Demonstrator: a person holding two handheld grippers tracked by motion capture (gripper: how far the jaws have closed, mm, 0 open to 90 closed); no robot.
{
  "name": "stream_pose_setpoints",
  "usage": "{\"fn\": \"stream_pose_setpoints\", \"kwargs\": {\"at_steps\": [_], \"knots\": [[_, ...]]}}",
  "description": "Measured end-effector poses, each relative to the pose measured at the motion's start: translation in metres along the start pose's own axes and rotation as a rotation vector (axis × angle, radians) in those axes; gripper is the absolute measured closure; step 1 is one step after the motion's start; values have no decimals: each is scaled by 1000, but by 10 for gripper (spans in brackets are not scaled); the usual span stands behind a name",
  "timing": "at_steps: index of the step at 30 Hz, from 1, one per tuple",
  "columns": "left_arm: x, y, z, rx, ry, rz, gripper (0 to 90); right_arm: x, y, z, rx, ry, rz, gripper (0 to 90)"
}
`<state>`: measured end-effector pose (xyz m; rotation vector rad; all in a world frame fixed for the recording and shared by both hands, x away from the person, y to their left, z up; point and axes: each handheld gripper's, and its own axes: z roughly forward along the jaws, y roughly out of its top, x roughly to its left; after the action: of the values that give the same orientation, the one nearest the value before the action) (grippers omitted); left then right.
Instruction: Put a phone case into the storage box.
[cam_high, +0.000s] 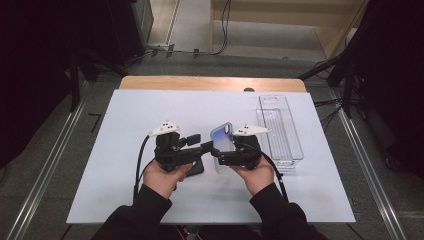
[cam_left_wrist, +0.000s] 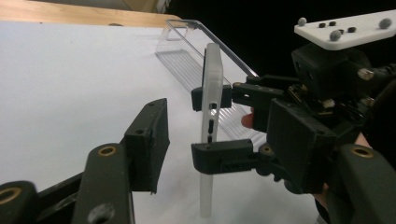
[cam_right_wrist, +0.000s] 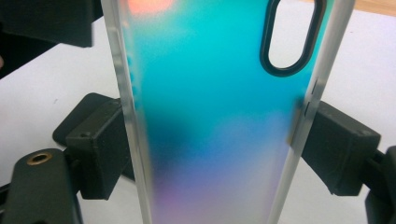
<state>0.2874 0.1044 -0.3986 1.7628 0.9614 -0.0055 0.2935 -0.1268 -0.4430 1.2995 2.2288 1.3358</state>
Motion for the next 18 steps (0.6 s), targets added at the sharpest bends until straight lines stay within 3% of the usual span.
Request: {"fn": "stream_pose_setpoints", "kwargs": {"at_steps": [5,12,15,18], "knots": [[3,-1,-2,35,-19,20,364,-4,0,-3,-6,5,-4,145],[10,-6,-2,131,-42,63,325,-8,-1,-9,1,26,-16,145],[13,-8,-3,152,-87,71,323,-10,0,-11,-1,43,-18,145],[14,-8,-6,162,-101,103,295,-11,0,-13,-2,69,-22,145]]}}
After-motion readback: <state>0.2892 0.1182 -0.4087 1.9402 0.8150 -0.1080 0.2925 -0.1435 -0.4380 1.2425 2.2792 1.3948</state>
